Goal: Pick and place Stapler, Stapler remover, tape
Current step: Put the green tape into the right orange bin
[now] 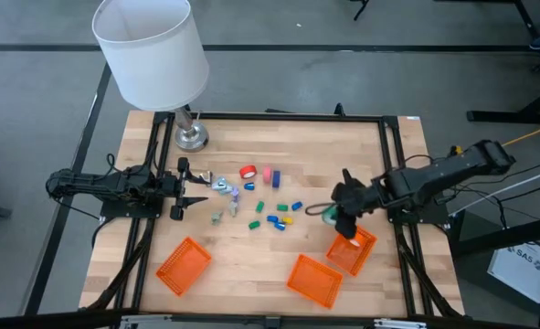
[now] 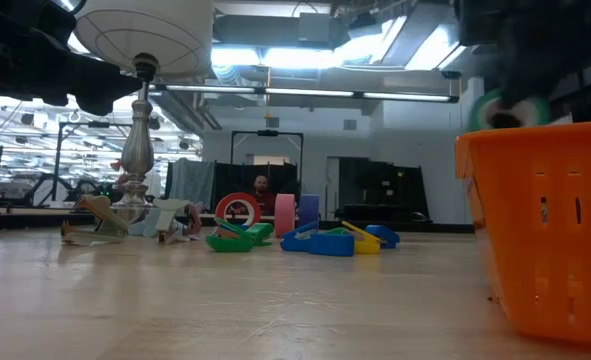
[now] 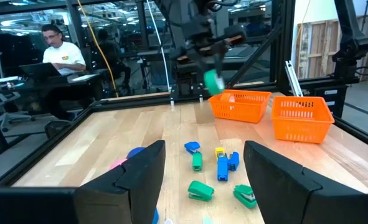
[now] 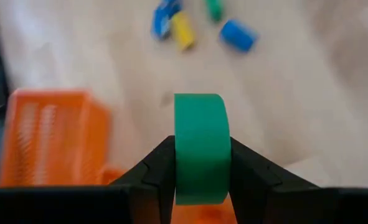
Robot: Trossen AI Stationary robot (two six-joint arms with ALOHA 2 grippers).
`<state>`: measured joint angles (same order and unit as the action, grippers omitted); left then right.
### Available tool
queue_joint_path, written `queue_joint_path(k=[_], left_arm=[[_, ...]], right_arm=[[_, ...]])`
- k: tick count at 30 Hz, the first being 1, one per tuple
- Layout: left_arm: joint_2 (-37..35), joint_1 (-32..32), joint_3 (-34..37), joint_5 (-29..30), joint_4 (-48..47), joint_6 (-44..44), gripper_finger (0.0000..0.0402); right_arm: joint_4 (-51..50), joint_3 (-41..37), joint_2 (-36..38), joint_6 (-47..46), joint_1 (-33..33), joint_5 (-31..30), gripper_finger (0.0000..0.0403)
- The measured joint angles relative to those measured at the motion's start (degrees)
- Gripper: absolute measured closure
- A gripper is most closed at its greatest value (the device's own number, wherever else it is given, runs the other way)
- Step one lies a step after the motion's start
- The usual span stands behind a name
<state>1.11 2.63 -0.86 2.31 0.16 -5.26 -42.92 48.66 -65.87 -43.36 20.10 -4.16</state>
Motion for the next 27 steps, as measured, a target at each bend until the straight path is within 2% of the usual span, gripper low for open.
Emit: queue_joint_path(k=[3, 14, 27], left_arm=[[0.0, 0.0, 0.0, 0.0, 0.0, 0.0, 0.0185], [0.0, 0.0, 0.0, 0.0, 0.0, 0.0, 0.0185], [0.0, 0.0, 0.0, 0.0, 0.0, 0.0, 0.0187]], right_arm=[[0.2, 0.0, 0.0, -3.3, 2.9, 2.6, 0.0287], [-2.4, 0.1, -0.6, -17.4, 12.7, 2.8, 0.0287], [-6.1, 0.1, -7.7, -21.0, 18.2, 4.4, 0.0287]])
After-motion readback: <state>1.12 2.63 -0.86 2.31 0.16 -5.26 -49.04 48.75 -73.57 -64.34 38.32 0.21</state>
